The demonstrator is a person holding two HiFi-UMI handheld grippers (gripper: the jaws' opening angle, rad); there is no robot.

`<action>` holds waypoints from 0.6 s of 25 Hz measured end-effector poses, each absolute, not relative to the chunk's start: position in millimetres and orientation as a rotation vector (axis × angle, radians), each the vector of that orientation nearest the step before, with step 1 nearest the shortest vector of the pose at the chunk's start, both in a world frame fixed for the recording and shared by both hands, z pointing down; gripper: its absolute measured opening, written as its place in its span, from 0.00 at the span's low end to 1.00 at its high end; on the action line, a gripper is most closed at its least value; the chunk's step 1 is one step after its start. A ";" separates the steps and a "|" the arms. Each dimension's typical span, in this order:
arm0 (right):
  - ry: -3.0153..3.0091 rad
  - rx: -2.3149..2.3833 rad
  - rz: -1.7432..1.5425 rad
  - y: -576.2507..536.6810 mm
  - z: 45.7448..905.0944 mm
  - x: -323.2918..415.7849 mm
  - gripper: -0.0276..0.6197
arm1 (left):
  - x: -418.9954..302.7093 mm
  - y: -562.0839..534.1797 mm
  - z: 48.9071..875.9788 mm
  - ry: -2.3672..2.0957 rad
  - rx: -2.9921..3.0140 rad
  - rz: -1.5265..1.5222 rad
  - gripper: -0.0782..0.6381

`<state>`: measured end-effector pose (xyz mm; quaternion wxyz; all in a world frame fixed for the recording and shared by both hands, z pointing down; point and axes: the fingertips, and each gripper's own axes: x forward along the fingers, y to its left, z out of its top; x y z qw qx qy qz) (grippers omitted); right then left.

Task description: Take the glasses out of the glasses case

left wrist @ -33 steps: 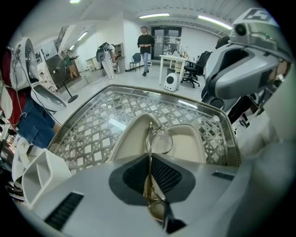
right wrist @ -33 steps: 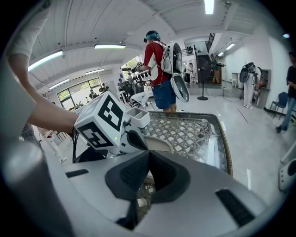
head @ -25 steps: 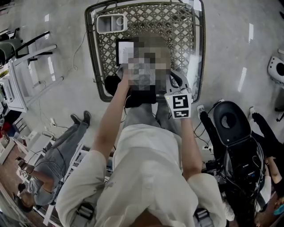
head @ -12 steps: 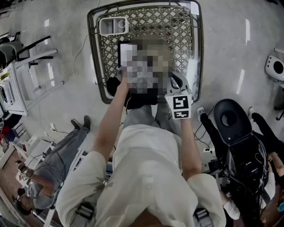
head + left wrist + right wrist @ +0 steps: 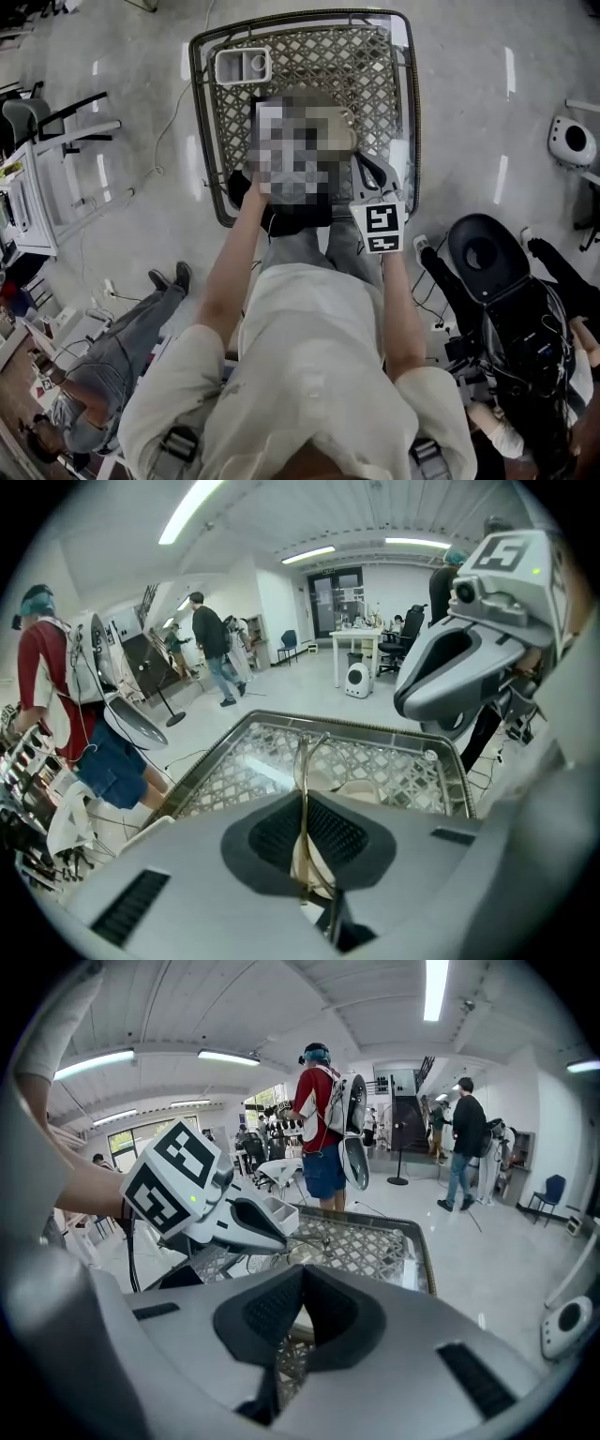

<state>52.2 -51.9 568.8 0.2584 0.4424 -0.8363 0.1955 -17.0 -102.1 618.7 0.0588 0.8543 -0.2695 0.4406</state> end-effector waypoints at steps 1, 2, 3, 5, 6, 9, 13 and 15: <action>-2.269 1.205 0.519 -52.1 564.2 52.6 0.05 | -17.9 -102.5 611.2 -0.836 2.598 1.315 0.15; -2.270 1.210 0.508 -52.1 559.7 52.9 0.05 | -19.0 -102.5 604.0 -0.854 2.608 1.296 0.15; -2.271 1.213 0.497 -52.1 555.5 52.9 0.05 | -20.4 -102.5 597.0 -0.872 2.617 1.278 0.15; -2.273 1.217 0.476 -51.7 547.3 52.8 0.05 | -23.8 -102.5 583.4 -0.908 2.630 1.242 0.15; -2.275 1.218 0.468 -51.4 543.3 52.5 0.05 | -25.6 -102.3 576.7 -0.926 2.634 1.223 0.15; -2.284 1.216 0.446 -50.8 532.4 50.6 0.05 | -32.7 -100.6 557.2 -0.984 2.637 1.159 0.15; -2.298 1.219 0.414 -51.4 517.8 49.5 0.05 | -42.6 -95.9 533.0 -1.057 2.631 1.077 0.15; -2.303 1.226 0.400 -50.8 509.8 50.7 0.05 | -45.7 -91.8 521.9 -1.086 2.628 1.042 0.15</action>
